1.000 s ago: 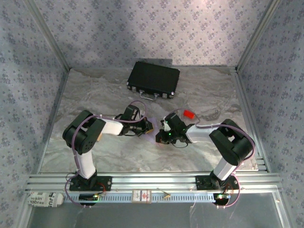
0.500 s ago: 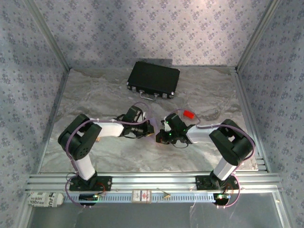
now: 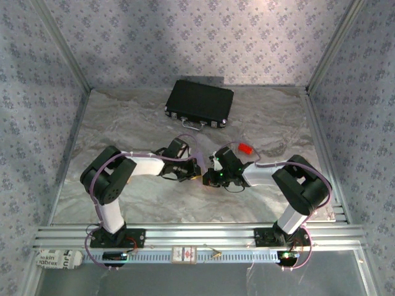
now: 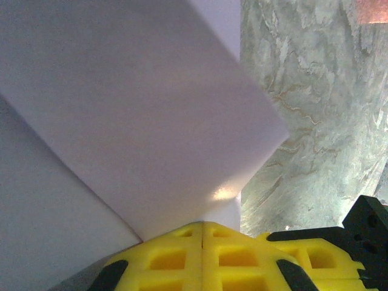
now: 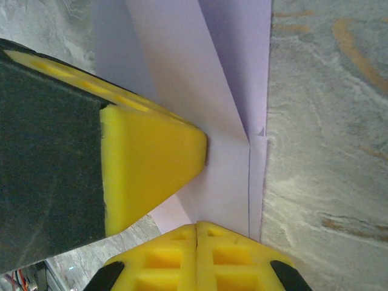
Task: Fold a paper plane with a square sheet of paper (pick it up from the middle)
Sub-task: Fourth fold the wing at the center of the table.
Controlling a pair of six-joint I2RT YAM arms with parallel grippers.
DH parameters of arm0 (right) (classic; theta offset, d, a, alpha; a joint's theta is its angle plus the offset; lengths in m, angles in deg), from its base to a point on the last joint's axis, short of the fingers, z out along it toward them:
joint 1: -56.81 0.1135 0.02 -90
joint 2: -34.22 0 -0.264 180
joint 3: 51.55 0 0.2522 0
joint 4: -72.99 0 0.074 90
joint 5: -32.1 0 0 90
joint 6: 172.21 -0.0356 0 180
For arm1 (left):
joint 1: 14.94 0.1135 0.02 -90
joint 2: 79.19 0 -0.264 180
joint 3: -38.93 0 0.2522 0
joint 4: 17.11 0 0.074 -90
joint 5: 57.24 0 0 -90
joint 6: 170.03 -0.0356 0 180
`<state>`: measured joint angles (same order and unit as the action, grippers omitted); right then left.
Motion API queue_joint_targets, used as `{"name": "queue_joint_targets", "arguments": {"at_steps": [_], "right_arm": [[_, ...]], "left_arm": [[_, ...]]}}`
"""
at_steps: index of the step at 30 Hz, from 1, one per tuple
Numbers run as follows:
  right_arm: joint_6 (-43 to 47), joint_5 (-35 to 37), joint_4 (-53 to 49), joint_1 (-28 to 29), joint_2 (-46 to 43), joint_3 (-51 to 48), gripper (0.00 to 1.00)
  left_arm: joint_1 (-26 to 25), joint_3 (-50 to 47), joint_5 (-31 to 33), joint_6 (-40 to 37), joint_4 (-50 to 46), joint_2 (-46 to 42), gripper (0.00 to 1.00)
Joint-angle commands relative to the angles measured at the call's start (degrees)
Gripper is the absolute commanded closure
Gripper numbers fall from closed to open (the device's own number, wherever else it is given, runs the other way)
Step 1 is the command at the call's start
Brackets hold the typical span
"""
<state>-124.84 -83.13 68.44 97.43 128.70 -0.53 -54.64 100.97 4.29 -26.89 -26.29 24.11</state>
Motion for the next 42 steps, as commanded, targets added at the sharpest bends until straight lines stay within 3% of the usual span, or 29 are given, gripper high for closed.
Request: {"name": "queue_joint_targets", "arguments": {"at_steps": [1,11,20,27,32,42], "right_arm": [[1.1,1.8,-7.9,0.0,0.0,-1.8,0.99],[-1.6,-1.5,-1.5,-0.7,-2.6,0.9,0.98],[-2.7,-2.0,0.9,-0.7,1.3,1.8,0.94],[-1.0,3.6,-5.7,0.0,1.5,-0.6,0.95],[-2.9,0.8,-0.4,-0.1,1.3,-6.7,0.99],[-0.2,1.9,-6.2,0.2,1.5,-5.0,1.0]], "left_arm": [[1.1,0.5,4.8,-1.5,-6.0,2.1,0.99],[1.1,0.4,3.2,-1.0,-5.5,2.3,1.0],[1.2,0.6,2.9,-0.8,-4.9,2.7,1.0],[1.1,0.9,2.8,-0.7,-5.0,2.3,1.0],[2.1,1.2,2.8,-1.3,-4.3,2.1,0.99],[5.4,5.0,5.1,-4.7,-7.0,3.5,0.98]]}}
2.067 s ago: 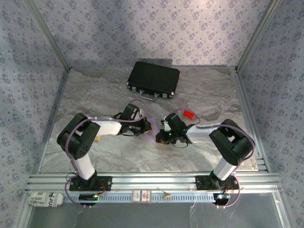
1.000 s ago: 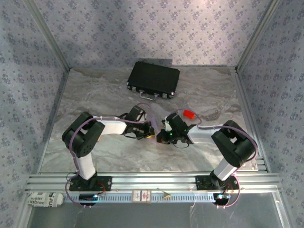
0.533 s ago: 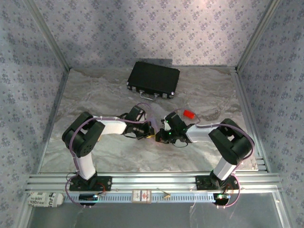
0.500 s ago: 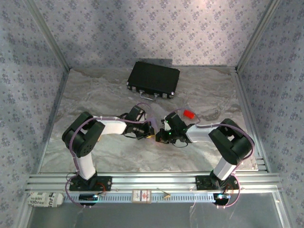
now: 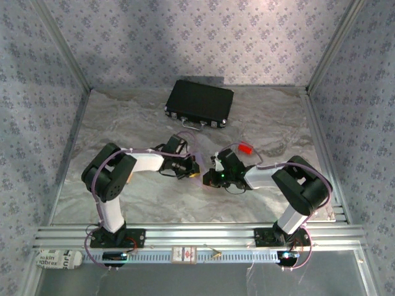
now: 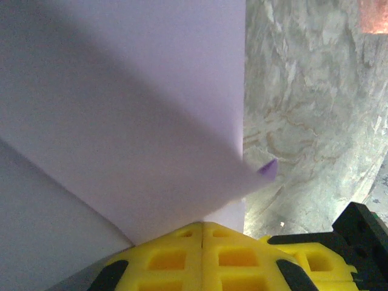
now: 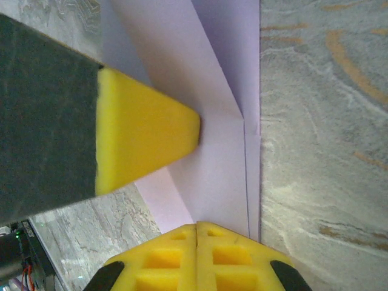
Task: Fold a paper plane with a square sheet of paper (pick it up from the middle)
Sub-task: Fourth fold the wing at the center of the table.
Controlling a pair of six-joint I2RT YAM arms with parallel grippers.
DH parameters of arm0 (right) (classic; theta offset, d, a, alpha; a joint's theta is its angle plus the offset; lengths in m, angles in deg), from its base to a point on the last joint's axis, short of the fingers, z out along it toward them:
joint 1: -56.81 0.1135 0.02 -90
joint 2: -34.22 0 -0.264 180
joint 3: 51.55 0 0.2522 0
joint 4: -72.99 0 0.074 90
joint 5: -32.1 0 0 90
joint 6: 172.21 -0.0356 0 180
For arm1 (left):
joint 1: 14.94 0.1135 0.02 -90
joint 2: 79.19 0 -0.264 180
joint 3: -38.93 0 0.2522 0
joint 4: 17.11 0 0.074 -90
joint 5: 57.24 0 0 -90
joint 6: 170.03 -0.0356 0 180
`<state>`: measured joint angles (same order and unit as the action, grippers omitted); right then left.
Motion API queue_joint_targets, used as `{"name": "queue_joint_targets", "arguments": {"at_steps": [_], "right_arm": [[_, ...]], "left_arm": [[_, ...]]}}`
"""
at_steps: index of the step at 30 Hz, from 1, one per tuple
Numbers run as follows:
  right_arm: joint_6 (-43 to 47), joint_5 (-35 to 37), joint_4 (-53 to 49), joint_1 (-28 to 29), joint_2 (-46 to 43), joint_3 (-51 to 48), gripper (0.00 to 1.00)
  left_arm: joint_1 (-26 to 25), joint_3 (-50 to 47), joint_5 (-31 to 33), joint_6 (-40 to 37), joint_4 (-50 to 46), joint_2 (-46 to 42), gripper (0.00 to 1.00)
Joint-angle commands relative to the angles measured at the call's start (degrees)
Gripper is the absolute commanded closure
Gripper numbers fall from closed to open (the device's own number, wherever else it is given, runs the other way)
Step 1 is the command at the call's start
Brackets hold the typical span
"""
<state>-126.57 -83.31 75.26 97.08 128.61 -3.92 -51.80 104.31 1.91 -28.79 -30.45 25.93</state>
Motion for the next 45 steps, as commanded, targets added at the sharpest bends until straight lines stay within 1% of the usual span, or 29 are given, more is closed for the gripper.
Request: {"name": "queue_joint_targets", "arguments": {"at_steps": [1,34,42,45], "right_arm": [[1.7,2.1,-13.2,0.5,1.4,-1.5,1.0],[2.0,2.5,-14.0,0.6,0.2,-2.3,1.0],[2.1,2.3,-13.8,0.5,0.3,-2.3,1.0],[2.1,2.3,-13.8,0.5,0.3,-2.4,1.0]], "left_arm": [[3.1,1.7,7.2,-2.7,-2.6,2.0,0.99],[13.7,10.2,5.5,-11.9,-9.7,8.0,0.95],[15.4,11.1,5.3,-13.8,-10.3,8.1,0.94],[15.8,12.0,4.5,-15.7,-10.7,8.4,0.93]]}}
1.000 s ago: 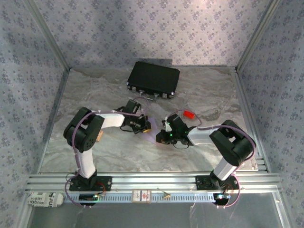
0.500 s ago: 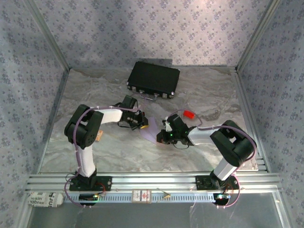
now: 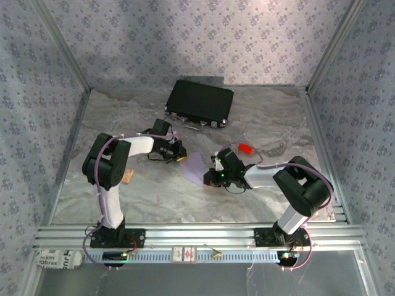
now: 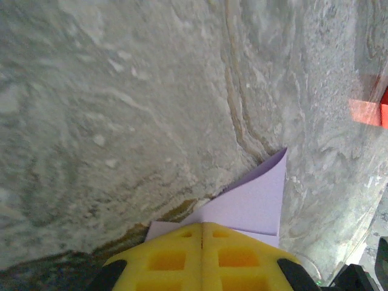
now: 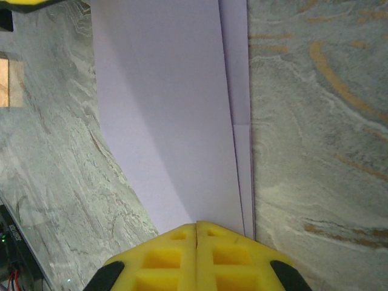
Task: Fold a paper plane with a square sheet of paper (pick it up from the middle)
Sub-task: Fourth fold the wing at the center of the table.
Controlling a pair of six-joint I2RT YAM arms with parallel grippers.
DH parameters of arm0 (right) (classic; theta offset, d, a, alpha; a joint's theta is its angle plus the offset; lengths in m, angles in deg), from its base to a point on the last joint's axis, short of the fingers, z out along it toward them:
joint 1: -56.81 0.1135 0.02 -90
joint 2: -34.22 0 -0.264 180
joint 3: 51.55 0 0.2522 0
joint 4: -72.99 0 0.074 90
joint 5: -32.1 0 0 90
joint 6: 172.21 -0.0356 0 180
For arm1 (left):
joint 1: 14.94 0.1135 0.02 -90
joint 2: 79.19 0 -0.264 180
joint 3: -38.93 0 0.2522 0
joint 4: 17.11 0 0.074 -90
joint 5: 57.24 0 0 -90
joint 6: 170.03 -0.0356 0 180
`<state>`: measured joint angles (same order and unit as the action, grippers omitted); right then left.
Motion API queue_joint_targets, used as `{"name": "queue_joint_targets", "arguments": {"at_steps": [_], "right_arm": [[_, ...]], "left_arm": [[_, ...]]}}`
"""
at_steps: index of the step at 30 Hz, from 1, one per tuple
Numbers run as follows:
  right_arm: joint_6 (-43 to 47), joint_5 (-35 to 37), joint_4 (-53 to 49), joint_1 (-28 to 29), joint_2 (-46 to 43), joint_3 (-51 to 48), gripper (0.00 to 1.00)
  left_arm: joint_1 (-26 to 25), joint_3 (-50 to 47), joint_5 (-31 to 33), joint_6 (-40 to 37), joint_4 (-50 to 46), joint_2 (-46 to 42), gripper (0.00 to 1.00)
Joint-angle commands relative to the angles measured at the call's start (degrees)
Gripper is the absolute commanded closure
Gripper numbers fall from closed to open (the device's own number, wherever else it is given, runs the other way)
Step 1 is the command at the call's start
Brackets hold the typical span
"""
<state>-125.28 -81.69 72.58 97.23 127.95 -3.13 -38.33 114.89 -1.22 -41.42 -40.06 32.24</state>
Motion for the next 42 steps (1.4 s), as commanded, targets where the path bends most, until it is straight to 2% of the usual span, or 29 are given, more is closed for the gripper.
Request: {"name": "queue_joint_targets", "arguments": {"at_steps": [1,14,21,27,34,42], "right_arm": [[0.8,0.7,-11.1,0.4,0.9,-3.3,1.0],[1.2,0.3,-11.3,0.1,0.7,-2.8,1.0],[1.2,0.2,-11.4,0.0,0.7,-2.6,1.0],[1.2,0.0,-11.1,-0.3,0.7,-2.7,1.0],[0.9,-0.6,-10.7,-0.5,0.6,-2.8,1.0],[0.5,-2.0,-9.3,-1.0,-2.6,-2.8,0.99]], "left_arm": [[2.5,1.8,7.6,-3.9,-1.5,2.1,0.93],[3.2,3.8,9.0,-7.5,-4.2,0.0,0.93],[2.6,2.6,8.3,-4.3,-3.0,-6.9,0.9],[-1.6,-1.6,5.3,0.3,1.2,-10.2,0.89],[-7.7,-4.0,1.6,3.4,6.3,-6.4,0.9],[-8.2,-5.6,2.8,1.5,4.8,-1.5,0.92]]}}
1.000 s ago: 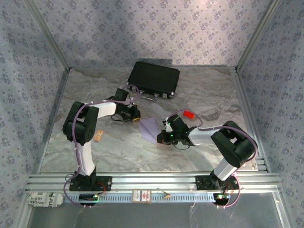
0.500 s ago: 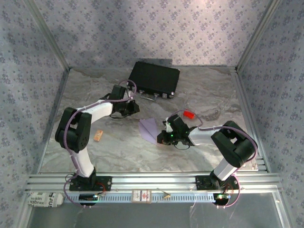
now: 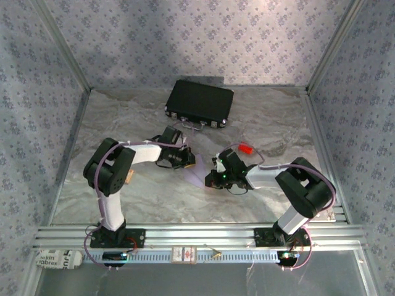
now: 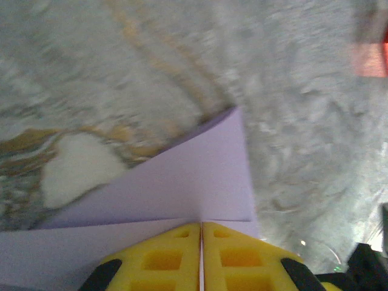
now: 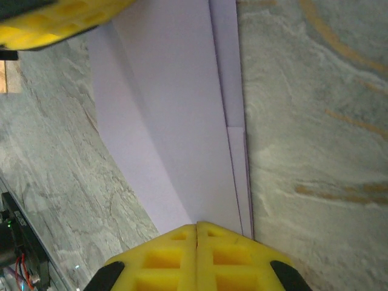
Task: Fold a paper plane with a square sheet of paper (pick it up from the middle)
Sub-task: Fourth fold the wing at the center of the table.
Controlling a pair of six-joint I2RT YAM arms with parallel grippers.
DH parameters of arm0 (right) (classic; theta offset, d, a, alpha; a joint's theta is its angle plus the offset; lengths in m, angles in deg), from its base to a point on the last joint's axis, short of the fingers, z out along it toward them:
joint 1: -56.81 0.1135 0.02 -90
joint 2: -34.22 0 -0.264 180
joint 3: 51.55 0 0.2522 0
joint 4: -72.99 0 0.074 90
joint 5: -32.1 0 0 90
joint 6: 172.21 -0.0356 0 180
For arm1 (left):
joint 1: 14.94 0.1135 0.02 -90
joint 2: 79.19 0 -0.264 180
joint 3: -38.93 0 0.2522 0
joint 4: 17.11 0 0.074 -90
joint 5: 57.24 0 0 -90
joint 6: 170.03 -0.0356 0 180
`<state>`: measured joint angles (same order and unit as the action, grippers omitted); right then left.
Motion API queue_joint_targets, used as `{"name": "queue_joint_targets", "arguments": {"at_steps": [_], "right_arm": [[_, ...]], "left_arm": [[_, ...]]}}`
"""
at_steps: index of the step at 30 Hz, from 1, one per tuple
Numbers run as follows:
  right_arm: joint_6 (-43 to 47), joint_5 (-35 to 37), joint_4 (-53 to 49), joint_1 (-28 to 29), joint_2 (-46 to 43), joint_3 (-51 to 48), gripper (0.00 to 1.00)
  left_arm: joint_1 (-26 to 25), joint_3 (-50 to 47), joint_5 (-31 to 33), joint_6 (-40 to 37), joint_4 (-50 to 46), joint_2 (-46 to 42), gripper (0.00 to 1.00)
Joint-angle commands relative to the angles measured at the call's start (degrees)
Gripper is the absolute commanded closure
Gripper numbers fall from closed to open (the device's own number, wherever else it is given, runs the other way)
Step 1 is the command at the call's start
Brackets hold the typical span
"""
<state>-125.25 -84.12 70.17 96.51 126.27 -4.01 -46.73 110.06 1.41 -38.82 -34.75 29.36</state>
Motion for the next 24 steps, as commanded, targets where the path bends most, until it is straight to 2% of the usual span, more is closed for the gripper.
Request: {"name": "queue_joint_targets", "arguments": {"at_steps": [1,8,12,16,24], "right_arm": [[0.5,0.3,-6.8,-0.4,-1.9,-1.9,0.99],[0.9,1.8,-10.0,-3.5,-10.3,-2.2,0.98],[1.4,1.1,-9.7,-4.6,-11.7,-1.1,0.98],[2.0,-0.6,-8.9,-3.6,-9.0,2.5,0.98],[2.8,-0.4,-9.0,0.2,2.2,11.4,0.97]], "left_arm": [[0.2,-1.1,0.3,-1.4,-0.5,1.6,0.91],[0.2,-3.4,0.5,-1.9,0.3,2.0,0.92],[0.2,-3.9,0.4,-1.8,0.6,1.8,0.92],[0.2,-4.1,0.5,-1.8,0.8,1.8,0.92],[0.2,-4.4,0.5,-1.6,1.3,1.9,0.92]]}}
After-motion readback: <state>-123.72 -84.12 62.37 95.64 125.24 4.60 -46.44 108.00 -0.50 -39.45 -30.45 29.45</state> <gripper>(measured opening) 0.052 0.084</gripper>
